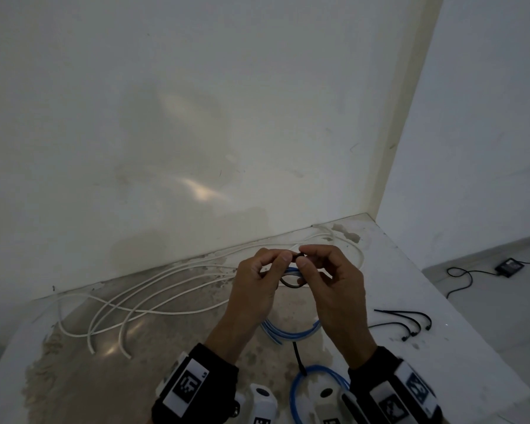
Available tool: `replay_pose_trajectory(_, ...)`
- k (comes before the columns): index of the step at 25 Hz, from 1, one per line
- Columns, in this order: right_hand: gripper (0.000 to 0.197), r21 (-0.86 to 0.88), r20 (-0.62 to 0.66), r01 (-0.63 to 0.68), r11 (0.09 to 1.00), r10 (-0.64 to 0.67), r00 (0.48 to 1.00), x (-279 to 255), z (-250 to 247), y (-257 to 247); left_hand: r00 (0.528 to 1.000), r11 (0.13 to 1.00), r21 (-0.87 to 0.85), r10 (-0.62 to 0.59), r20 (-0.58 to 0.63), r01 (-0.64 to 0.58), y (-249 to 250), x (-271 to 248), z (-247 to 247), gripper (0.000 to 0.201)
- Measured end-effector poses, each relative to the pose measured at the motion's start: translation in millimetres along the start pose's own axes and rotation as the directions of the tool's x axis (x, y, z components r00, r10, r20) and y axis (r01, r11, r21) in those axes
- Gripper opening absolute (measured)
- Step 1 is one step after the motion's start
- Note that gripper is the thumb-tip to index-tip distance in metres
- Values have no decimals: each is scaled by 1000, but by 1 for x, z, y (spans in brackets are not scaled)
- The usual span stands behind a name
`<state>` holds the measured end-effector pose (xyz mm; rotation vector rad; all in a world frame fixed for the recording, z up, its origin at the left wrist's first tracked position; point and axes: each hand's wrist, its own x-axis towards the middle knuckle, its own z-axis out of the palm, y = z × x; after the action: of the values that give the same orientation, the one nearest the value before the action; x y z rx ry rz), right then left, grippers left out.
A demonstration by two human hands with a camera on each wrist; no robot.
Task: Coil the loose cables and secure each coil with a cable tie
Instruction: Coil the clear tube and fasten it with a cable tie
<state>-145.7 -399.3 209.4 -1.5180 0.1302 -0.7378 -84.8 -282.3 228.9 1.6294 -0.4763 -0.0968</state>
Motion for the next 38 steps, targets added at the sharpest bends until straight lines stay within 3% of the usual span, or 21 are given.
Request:
replay_pose_trajectory(8,14,-3,38,19,1000,-19,999,2,-4,3,999,998,-49,-41,-4,41,-4,1,-2,20)
replay_pose_trajectory(13,10,-172,24,127,977,-125,992,6,-3,6,995,987,-126,-97,38,101,-7,-3,1,19)
replay_pose_trajectory(17,11,-166,64,108,980,-99,993,5,-5,8,985,972,-165,-170,-8,166,-10,-1,1,18)
replay_pose_trajectory(21,19,-148,125,116,982,-98,987,7,-6,6,986,976,-147,-168,-18,163,-13,1,0,19)
replay_pose_trajectory(29,12,-269,132,229,936,-199,971,11,-3,8,995,989,-110,-94,23,96,-11,1,0,23)
replay_pose_trajectory(34,7,-68,-10,107,992,-108,994,23,-11,-10,989,991,-54,-121,82,125,-16,3,-3,27)
replay_pose_trajectory(38,10,-5,10,94,996,-94,995,28,-16,-20,983,987,-84,-124,137,136,-18,5,-3,25)
